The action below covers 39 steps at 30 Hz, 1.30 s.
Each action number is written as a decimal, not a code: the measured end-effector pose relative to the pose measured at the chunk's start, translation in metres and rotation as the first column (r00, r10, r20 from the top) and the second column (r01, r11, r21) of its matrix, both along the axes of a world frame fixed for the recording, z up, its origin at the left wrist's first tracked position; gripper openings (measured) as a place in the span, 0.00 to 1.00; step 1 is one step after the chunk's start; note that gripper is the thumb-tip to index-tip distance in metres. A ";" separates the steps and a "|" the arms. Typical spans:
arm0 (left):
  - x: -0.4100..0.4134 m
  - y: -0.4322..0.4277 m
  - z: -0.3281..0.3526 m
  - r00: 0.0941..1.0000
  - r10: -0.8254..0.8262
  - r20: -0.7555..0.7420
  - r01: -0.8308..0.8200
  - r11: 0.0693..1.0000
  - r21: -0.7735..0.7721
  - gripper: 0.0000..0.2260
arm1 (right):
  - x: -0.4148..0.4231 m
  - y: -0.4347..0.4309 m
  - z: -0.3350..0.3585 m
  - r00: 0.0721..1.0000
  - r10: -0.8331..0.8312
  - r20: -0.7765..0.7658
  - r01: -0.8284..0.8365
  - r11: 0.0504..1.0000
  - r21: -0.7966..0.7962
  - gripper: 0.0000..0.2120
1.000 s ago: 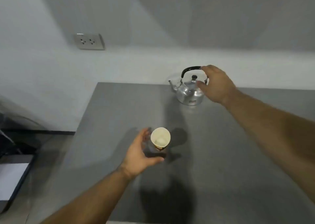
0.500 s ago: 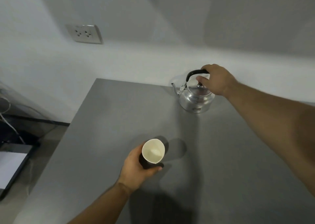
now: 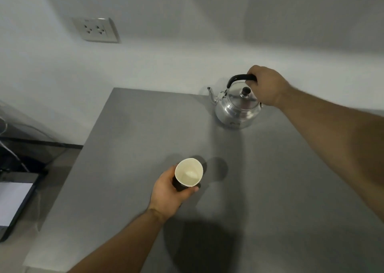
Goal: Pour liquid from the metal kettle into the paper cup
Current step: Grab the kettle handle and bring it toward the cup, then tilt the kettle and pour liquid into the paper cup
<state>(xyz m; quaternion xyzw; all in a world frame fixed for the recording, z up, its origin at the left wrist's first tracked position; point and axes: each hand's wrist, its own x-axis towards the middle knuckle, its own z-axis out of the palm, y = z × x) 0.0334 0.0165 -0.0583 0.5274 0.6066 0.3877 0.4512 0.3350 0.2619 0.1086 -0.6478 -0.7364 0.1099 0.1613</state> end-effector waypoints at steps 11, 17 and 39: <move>-0.010 0.003 -0.006 0.995 -0.099 -0.028 0.099 0.995 -0.001 0.24 | -0.004 -0.119 0.040 0.992 -0.059 -0.113 0.058 0.998 -0.008 0.05; -0.010 0.003 -0.007 0.988 -0.103 -0.112 0.105 0.994 0.008 0.20 | -0.002 -0.188 0.057 0.980 -0.086 -0.181 0.078 0.995 -0.055 0.08; -0.012 0.000 -0.012 0.952 -0.084 -0.293 0.110 0.991 0.076 0.27 | -0.063 -0.240 0.079 0.973 0.220 0.063 -0.214 0.972 -0.093 0.12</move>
